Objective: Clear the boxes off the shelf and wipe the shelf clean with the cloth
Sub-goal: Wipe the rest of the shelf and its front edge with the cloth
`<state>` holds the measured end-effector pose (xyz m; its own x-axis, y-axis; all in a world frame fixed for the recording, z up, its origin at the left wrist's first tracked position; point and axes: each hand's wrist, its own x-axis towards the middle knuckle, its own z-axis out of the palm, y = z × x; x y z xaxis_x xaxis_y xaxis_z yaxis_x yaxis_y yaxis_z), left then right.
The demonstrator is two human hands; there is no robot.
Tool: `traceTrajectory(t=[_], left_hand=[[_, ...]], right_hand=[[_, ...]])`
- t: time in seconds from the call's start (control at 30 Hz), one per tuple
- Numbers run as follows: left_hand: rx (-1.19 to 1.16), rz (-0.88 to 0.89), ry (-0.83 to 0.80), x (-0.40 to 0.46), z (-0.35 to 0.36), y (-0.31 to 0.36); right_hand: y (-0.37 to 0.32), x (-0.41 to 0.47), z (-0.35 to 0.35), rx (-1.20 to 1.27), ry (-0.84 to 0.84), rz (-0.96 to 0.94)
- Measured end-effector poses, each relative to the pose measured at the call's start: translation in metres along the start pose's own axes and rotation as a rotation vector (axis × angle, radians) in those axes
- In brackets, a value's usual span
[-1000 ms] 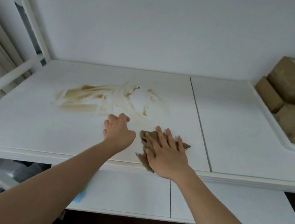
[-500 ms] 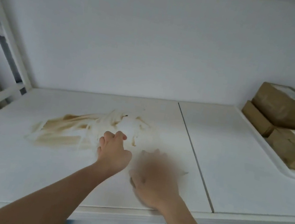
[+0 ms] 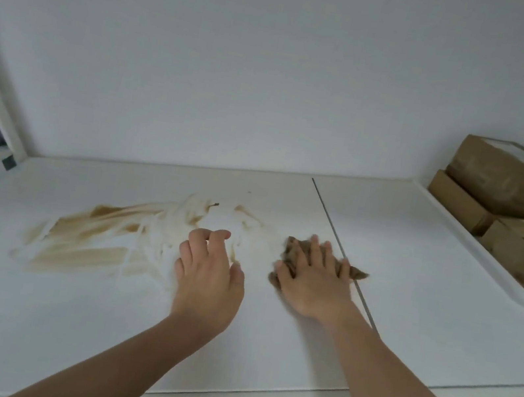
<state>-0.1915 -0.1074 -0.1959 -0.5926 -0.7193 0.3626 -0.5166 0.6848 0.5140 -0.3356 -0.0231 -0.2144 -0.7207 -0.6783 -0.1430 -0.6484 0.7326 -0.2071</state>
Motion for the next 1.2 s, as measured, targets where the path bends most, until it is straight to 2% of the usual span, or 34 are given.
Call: traceTrajectory(t=[0.1, 0.2, 0.4, 0.53, 0.6, 0.73, 0.83, 1.0, 1.07, 1.13, 1.2], left_hand=[[-0.025, -0.017, 0.052, -0.003, 0.014, 0.007], [-0.052, 0.023, 0.107, -0.004, 0.027, 0.018], [0.000, 0.152, 0.126, -0.002, 0.051, 0.031], [0.135, 0.420, 0.070, -0.008, 0.061, 0.031], [0.088, 0.497, 0.037, -0.005, 0.062, 0.028], [-0.023, 0.546, 0.014, 0.001, 0.061, 0.022], [-0.049, 0.535, -0.021, 0.000, 0.056, 0.022], [-0.067, 0.475, -0.036, 0.009, 0.045, 0.013], [-0.085, 0.408, -0.031, 0.016, 0.038, 0.005], [-0.079, 0.337, -0.011, 0.022, 0.031, -0.002], [-0.064, 0.273, 0.010, 0.029, 0.026, -0.009]], right_hand=[[-0.021, -0.017, 0.007, -0.003, -0.032, -0.204], [0.004, -0.028, 0.002, -0.035, -0.065, -0.319], [0.065, 0.006, -0.018, -0.088, -0.029, 0.012], [0.044, 0.054, -0.017, -0.072, -0.026, 0.042], [0.027, 0.065, -0.016, -0.083, -0.039, -0.034], [0.010, 0.050, -0.010, -0.105, -0.077, -0.369], [0.036, 0.049, -0.017, -0.115, -0.093, -0.501], [0.065, 0.100, -0.033, -0.157, -0.070, -0.129], [0.050, 0.117, -0.031, -0.137, -0.073, -0.084], [0.028, 0.122, -0.026, -0.120, -0.084, -0.139], [0.007, 0.111, -0.019, -0.112, -0.080, -0.275]])
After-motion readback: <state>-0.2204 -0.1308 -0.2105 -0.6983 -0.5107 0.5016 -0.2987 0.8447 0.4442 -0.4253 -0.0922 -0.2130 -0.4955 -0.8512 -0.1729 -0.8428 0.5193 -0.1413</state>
